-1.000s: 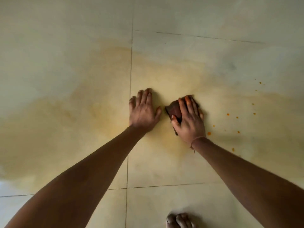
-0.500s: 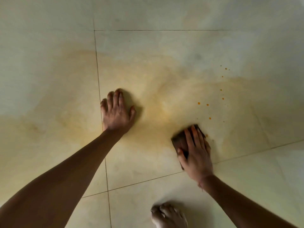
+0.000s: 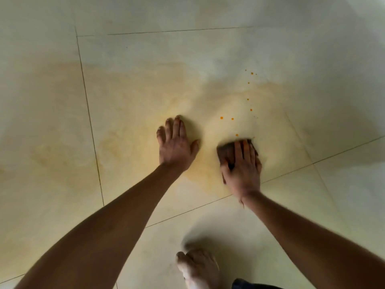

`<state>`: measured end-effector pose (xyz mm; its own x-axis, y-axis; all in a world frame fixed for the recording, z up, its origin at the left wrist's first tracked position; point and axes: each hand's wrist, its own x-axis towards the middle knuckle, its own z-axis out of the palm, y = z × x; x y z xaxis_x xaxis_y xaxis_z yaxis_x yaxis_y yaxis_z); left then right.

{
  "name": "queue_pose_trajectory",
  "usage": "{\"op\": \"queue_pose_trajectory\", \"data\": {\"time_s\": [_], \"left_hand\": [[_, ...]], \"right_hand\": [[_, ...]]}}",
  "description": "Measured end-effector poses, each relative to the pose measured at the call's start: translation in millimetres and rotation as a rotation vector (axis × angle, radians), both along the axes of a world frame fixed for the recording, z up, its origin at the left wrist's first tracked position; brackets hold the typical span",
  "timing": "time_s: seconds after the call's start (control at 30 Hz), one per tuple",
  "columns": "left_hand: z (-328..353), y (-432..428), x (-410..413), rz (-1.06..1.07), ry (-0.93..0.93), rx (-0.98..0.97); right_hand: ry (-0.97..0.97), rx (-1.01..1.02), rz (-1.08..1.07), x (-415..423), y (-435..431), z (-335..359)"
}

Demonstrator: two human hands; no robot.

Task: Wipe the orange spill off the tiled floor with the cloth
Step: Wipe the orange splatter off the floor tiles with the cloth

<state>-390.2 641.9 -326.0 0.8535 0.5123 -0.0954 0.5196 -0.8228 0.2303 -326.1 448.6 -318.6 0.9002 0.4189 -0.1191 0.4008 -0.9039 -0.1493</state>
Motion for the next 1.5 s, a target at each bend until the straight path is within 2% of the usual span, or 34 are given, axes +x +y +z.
{"op": "queue_pose_trajectory", "data": {"time_s": [0.1, 0.2, 0.3, 0.43, 0.53, 0.6, 0.73, 0.8, 0.87, 0.93, 1.0, 1.13, 1.2, 1.33, 1.4, 1.5], "left_hand": [[-9.6, 1.4, -3.3, -0.015, -0.018, 0.0], [-5.8, 2.8, -3.4, -0.016, 0.003, -0.023], [7.2, -2.2, 0.7, 0.003, 0.046, -0.059], [11.8, -1.1, 29.2, 0.027, 0.003, -0.01], [-2.6, 21.2, 67.4, 0.04, -0.079, 0.003], [-13.4, 34.2, 77.9, 0.088, -0.114, 0.018], [-10.5, 33.5, 78.7, 0.089, -0.111, 0.024], [-10.4, 32.6, 81.4, 0.095, -0.101, 0.022], [-12.4, 32.4, 82.7, 0.095, -0.094, 0.023], [-15.9, 34.4, 82.6, 0.097, -0.085, 0.045], [-16.0, 34.0, 82.9, 0.092, -0.076, 0.052], [-10.9, 33.5, 82.2, 0.092, -0.083, 0.03], [-10.1, 32.9, 83.7, 0.096, -0.096, 0.026], [-15.4, 34.2, 83.0, 0.098, -0.115, 0.017], [-15.9, 36.6, 82.2, 0.101, -0.123, 0.01], [-12.0, 35.1, 80.5, 0.095, -0.121, -0.004]], "right_hand": [[0.017, 0.017, -0.1, 10.0, 20.1, 1.8], [0.038, -0.031, 0.093, -47.1, -19.5, 6.8], [0.138, -0.077, 0.149, -63.8, -38.1, 13.7], [0.062, -0.042, 0.192, -11.0, 7.5, 9.8], [-0.024, 0.024, 0.127, 52.6, 63.7, -2.2], [-0.044, 0.071, 0.087, 63.8, 74.1, -9.8], [-0.013, 0.025, 0.254, 12.1, 0.5, -1.4], [0.02, 0.017, 0.361, 35.5, -14.9, -2.0], [-0.021, 0.013, 0.317, 81.6, 14.8, -1.0], [-0.012, 0.022, 0.162, 117.6, 62.9, 0.2], [0.006, 0.05, 0.067, 113.9, 82.8, -3.7], [0.02, 0.069, 0.369, 32.4, 30.0, -3.9], [0.012, 0.055, 0.45, 41.3, 25.6, -5.6], [-0.001, 0.039, 0.195, 69.8, 79.6, -0.2], [-0.018, 0.06, 0.356, 46.7, 67.1, -1.3], [0.029, 0.019, 0.66, 23.2, -0.7, 1.0]]}}
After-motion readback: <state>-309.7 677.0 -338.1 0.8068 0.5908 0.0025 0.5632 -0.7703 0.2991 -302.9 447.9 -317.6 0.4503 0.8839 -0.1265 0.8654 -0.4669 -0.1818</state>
